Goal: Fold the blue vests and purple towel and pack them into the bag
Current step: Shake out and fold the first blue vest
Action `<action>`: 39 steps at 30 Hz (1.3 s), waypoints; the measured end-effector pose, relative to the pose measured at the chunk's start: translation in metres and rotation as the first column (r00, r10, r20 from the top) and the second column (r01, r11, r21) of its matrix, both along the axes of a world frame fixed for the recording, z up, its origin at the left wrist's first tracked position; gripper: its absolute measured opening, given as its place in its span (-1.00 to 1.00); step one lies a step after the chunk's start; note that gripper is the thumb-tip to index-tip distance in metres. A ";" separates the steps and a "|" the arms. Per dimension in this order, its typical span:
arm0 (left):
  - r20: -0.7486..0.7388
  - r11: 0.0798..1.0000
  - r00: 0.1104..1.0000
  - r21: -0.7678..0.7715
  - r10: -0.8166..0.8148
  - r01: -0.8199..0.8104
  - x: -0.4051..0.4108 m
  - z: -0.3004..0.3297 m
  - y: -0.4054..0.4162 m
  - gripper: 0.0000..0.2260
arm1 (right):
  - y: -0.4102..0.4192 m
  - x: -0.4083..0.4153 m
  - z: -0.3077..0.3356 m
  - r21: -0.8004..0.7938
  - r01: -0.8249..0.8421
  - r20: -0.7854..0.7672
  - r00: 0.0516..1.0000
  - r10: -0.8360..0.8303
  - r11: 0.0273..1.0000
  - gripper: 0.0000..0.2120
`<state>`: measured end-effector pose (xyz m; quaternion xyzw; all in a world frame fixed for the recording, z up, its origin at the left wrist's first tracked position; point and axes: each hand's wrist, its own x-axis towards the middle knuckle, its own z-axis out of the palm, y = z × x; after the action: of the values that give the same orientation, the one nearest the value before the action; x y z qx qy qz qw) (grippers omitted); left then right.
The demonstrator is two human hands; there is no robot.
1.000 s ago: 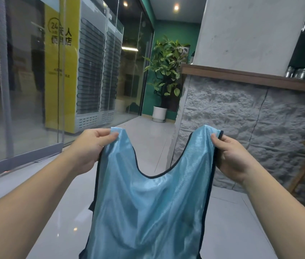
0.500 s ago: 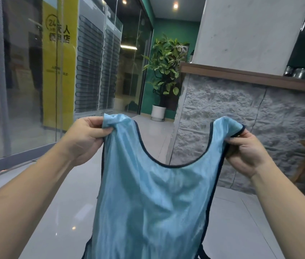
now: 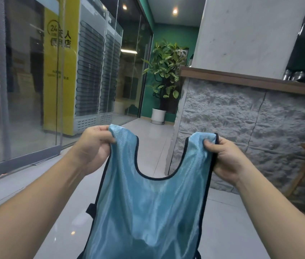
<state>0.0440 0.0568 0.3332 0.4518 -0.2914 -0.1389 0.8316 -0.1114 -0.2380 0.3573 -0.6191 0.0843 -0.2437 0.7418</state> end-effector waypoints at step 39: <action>0.261 0.926 0.946 0.369 -0.190 0.084 -0.045 -0.005 -0.063 -0.79 | 0.080 0.017 -0.008 -0.123 -0.491 -0.037 0.870 0.491 0.862 -0.76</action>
<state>-0.0011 -0.0066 0.3277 0.5873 -0.4127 -0.1791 0.6728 -0.0947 -0.1582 0.3488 -0.6671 -0.0901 -0.0504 0.7377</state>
